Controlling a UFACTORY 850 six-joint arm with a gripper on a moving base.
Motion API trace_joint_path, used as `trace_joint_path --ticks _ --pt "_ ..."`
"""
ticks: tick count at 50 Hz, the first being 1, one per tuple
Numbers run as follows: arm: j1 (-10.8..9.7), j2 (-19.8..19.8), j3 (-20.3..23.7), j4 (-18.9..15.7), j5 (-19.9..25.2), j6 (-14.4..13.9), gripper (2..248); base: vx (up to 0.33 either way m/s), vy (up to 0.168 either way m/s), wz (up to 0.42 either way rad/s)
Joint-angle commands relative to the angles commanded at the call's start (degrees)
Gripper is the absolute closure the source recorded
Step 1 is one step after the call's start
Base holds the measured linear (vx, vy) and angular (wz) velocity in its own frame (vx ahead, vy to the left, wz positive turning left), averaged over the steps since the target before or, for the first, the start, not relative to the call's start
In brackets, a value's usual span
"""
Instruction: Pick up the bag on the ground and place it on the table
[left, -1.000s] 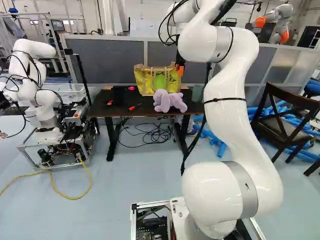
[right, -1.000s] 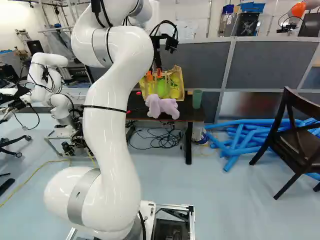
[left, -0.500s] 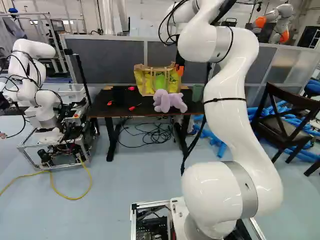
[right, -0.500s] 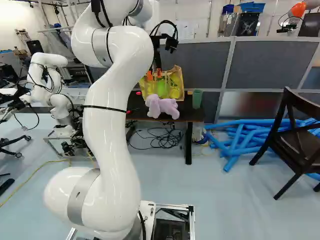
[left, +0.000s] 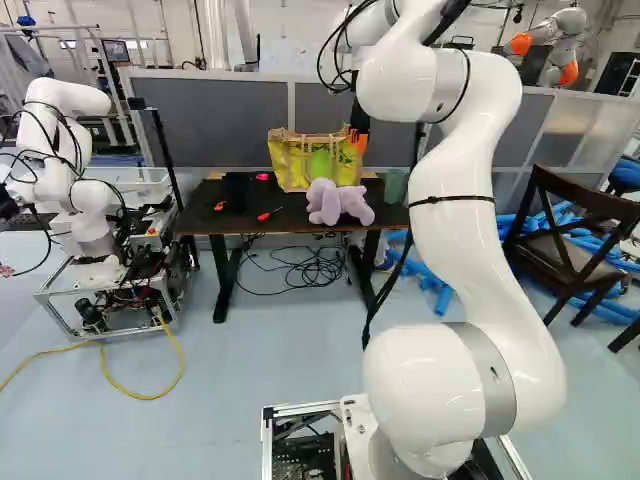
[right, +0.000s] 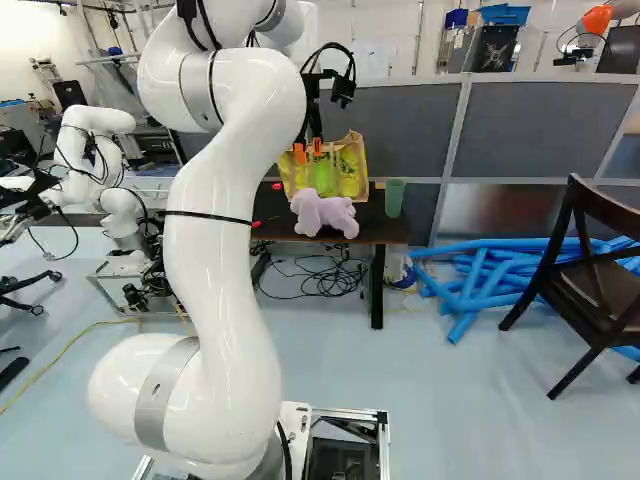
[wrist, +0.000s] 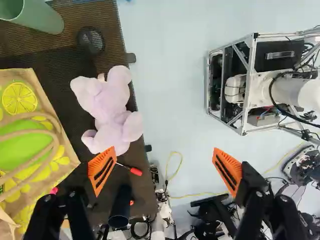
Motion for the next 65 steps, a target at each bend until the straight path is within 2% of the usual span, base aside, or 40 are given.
trace_joint_path --ticks 29,47,65 --pt "0.2 3.5 7.3 0.0 8.8 -5.9 3 0.000 0.000 0.000" --pt "0.4 6.7 14.2 -0.1 17.0 -11.5 3 0.000 0.000 0.000" --pt "0.7 10.7 22.8 -0.1 27.3 -18.4 3 0.000 0.000 0.000"
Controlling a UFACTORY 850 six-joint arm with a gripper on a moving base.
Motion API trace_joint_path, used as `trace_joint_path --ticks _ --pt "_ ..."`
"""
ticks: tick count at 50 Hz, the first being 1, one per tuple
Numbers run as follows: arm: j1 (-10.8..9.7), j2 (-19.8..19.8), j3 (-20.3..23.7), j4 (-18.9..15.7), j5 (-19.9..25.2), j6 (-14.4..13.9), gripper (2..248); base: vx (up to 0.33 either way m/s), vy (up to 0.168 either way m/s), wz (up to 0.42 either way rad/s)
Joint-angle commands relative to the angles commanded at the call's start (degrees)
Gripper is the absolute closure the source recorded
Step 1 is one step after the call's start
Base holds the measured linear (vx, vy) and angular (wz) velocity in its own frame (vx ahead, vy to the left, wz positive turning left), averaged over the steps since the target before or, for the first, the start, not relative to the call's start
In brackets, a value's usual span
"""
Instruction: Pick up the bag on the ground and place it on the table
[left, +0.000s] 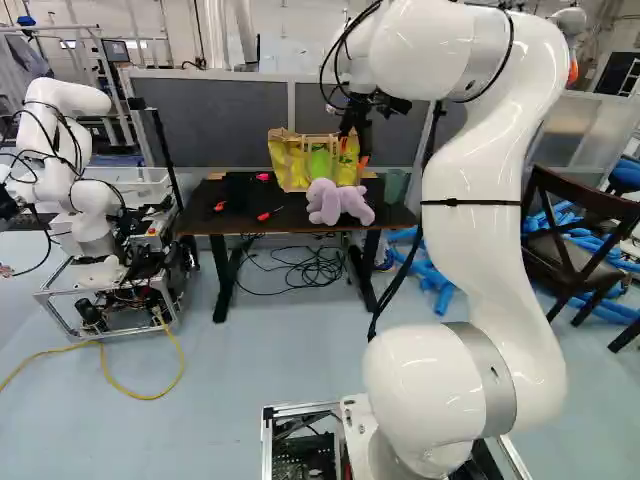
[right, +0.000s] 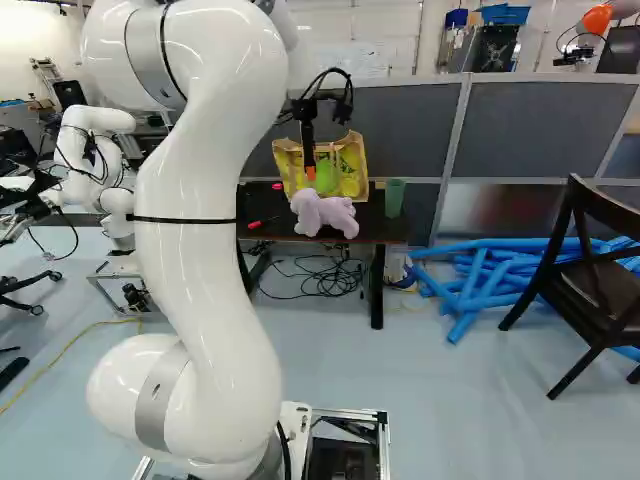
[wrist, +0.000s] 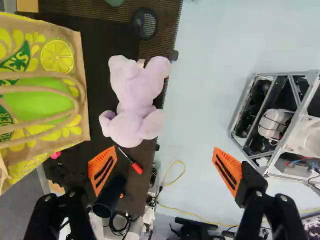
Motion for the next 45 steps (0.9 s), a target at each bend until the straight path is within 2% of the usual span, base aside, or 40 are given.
trace_joint_path --ticks 20,45 --pt "0.3 5.4 11.5 -0.1 13.8 -9.3 3 0.000 0.000 0.000" --pt "0.9 13.4 28.3 -0.2 34.0 -23.0 3 0.000 0.000 0.000"
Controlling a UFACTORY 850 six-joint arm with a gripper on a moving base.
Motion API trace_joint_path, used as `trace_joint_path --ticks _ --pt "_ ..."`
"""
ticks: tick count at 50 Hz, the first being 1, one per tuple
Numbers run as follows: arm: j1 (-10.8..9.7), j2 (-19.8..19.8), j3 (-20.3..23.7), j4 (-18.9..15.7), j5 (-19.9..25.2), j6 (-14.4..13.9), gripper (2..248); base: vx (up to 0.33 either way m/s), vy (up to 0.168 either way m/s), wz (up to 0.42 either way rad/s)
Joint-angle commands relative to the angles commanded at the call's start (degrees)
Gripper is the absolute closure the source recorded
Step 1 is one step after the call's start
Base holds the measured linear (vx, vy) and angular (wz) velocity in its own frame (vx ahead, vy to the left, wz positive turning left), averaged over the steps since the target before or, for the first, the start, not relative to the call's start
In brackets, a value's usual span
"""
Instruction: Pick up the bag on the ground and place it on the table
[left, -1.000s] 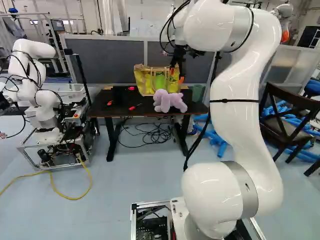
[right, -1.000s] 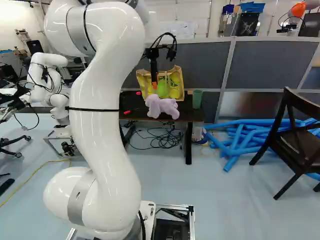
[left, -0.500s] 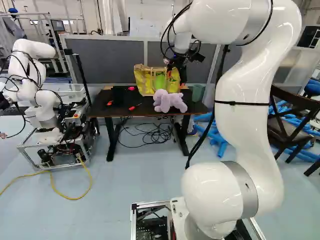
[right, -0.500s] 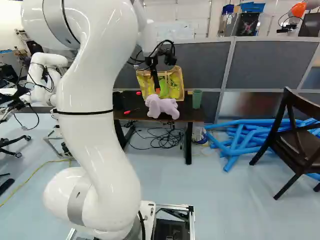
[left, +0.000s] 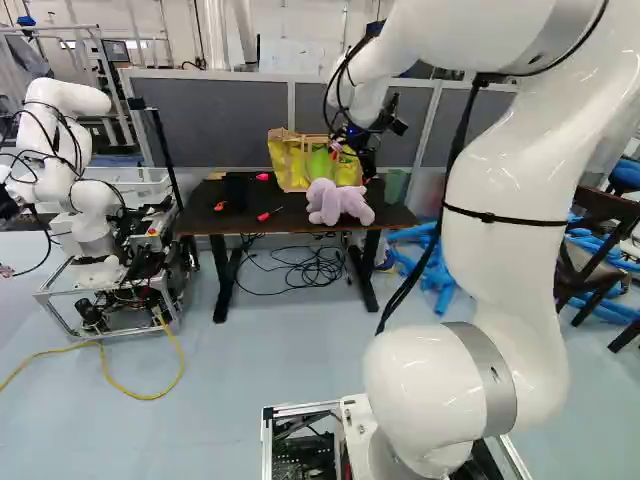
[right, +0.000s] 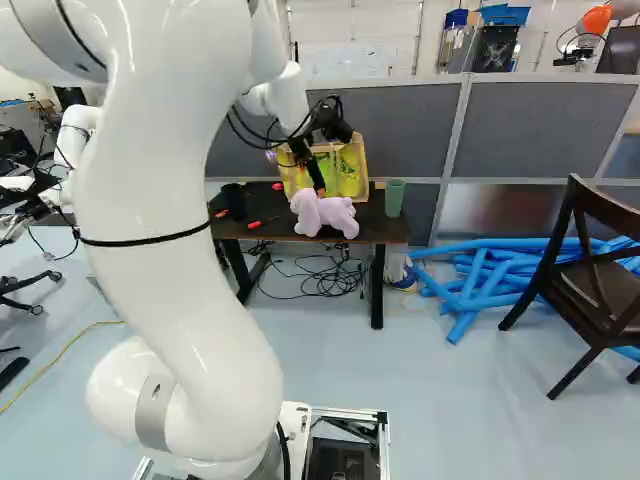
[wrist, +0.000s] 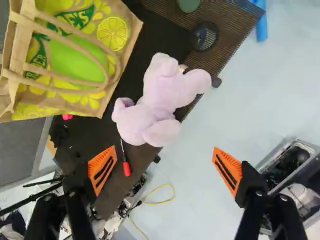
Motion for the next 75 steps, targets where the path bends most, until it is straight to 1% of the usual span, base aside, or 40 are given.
trace_joint_path --ticks 37,46,58,75 --pt "0.7 11.7 24.8 -0.1 29.7 -20.1 3 0.000 0.000 0.000" --pt "0.9 14.3 30.3 -0.2 36.4 -24.6 3 0.000 0.000 0.000" --pt "1.1 17.6 37.4 -0.2 44.8 -30.3 3 0.000 0.000 0.000" --pt "1.4 21.6 45.7 -0.3 54.8 -37.0 3 0.000 0.000 0.000"
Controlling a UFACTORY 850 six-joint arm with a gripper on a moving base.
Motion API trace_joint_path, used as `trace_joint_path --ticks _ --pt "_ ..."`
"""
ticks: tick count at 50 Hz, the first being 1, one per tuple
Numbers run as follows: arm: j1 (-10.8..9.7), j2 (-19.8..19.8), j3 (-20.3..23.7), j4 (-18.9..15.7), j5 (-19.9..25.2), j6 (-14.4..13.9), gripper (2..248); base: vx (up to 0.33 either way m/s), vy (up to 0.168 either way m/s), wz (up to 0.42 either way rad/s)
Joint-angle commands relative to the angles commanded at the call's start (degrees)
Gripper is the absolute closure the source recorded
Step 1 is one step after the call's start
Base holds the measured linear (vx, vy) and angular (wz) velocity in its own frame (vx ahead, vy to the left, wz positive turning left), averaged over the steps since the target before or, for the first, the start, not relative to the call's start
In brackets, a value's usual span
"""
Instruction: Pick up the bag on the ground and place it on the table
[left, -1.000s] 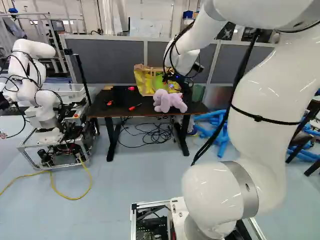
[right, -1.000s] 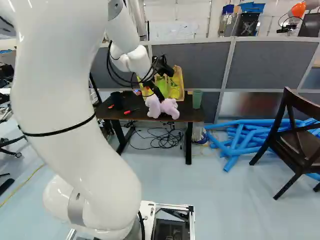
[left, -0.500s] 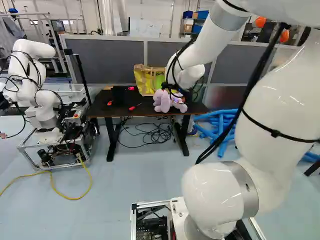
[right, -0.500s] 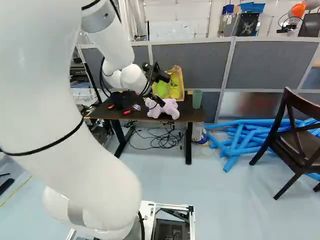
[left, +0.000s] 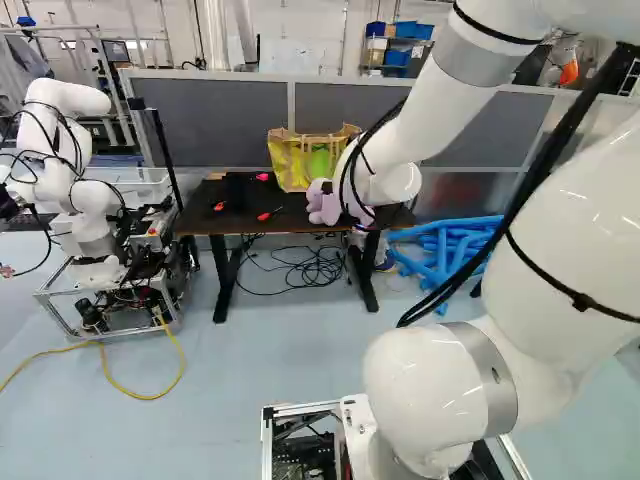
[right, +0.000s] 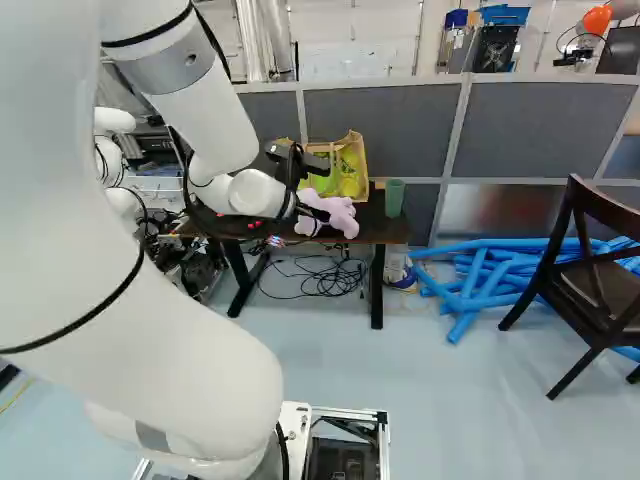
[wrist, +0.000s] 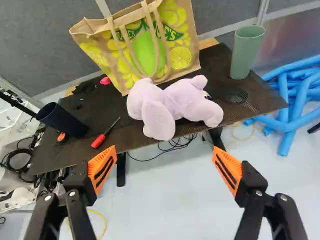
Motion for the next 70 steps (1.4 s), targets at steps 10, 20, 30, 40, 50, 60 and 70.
trace_joint_path --ticks 10,20,30,40,50,60,70 --pt "0.1 2.0 4.3 0.0 5.1 -3.4 3 0.000 0.000 0.000" --pt "0.2 3.8 8.1 0.0 9.7 -6.5 3 0.000 0.000 0.000" --pt "0.3 5.3 11.2 -0.1 13.5 -9.1 3 0.000 0.000 0.000" --pt "0.4 6.5 13.9 -0.1 16.6 -11.2 3 0.000 0.000 0.000" --pt "0.5 7.5 16.0 -0.1 19.2 -13.0 3 0.000 0.000 0.000" --pt "0.5 8.3 17.6 -0.1 21.1 -14.2 3 0.000 0.000 0.000" --pt "0.6 8.8 18.6 -0.1 22.4 -15.1 3 0.000 0.000 0.000"
